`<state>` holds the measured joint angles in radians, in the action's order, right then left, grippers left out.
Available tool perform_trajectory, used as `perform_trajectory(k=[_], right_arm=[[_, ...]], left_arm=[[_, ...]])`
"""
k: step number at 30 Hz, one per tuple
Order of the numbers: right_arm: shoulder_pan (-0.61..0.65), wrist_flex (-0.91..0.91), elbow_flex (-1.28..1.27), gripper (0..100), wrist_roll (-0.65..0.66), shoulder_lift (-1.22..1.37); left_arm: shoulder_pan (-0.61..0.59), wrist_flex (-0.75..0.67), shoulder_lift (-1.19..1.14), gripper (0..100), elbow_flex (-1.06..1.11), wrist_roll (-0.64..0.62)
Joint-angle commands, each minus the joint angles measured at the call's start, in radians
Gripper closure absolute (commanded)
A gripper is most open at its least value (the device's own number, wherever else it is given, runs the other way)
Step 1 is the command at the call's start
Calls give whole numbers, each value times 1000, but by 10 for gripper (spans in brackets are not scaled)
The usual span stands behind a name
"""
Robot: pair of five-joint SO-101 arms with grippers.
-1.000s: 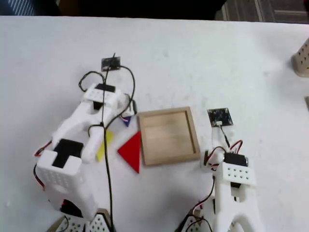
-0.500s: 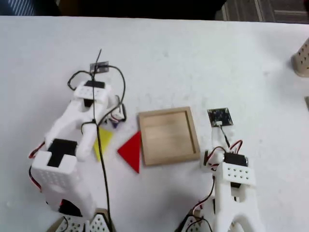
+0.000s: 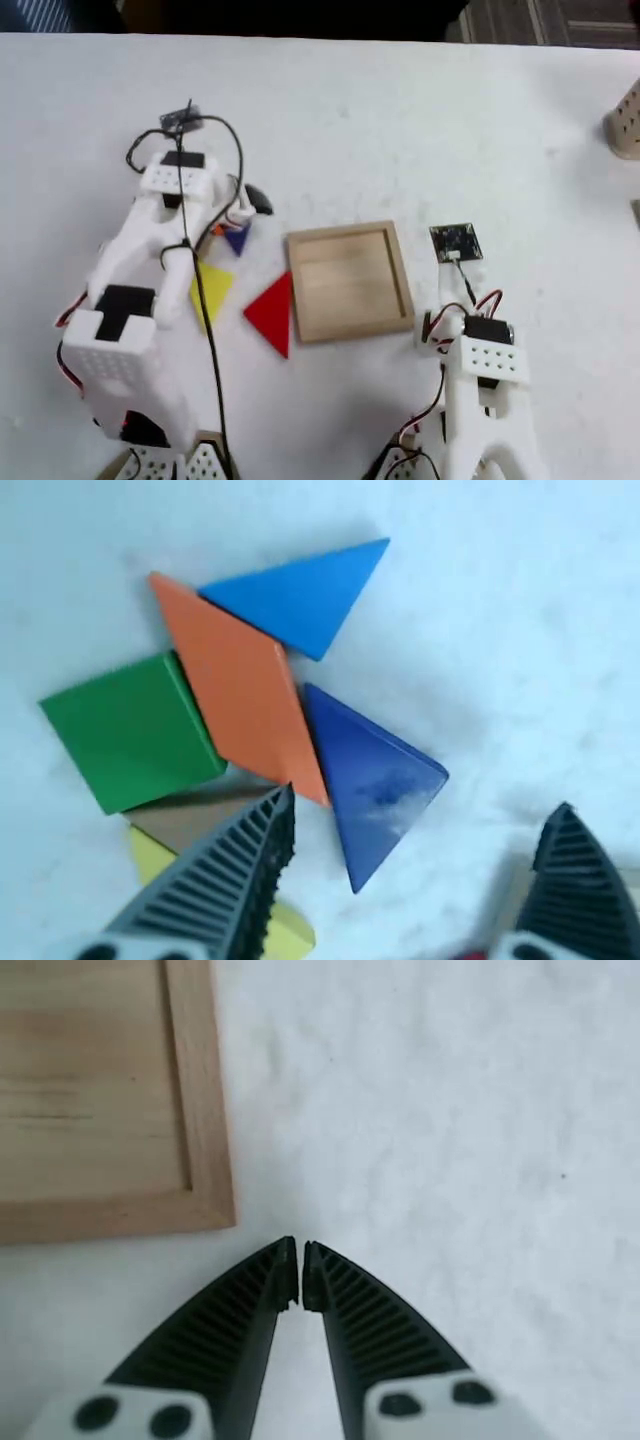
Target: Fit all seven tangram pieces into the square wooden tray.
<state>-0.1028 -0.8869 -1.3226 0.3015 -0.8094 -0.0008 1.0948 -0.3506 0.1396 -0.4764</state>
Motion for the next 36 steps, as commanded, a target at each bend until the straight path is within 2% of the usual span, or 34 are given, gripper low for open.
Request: perform_trajectory(k=[1, 9, 14, 18, 24, 36], right_arm=[[12, 13, 5, 981, 12, -25], [12, 13, 5, 981, 12, -25], [12, 13, 5, 981, 12, -25], [12, 13, 5, 981, 12, -27], [12, 13, 5, 981, 12, -27], [12, 13, 5, 981, 12, -27]], left_arm=[[44, 2, 10, 619, -57, -28], [124, -54, -58, 619, -61, -29], [38, -38, -128, 619, -137, -32], [-28, -18, -143, 619, -149, -104], [-30, 11, -142, 619, -152, -107], [-27, -26, -153, 636, -170, -112]])
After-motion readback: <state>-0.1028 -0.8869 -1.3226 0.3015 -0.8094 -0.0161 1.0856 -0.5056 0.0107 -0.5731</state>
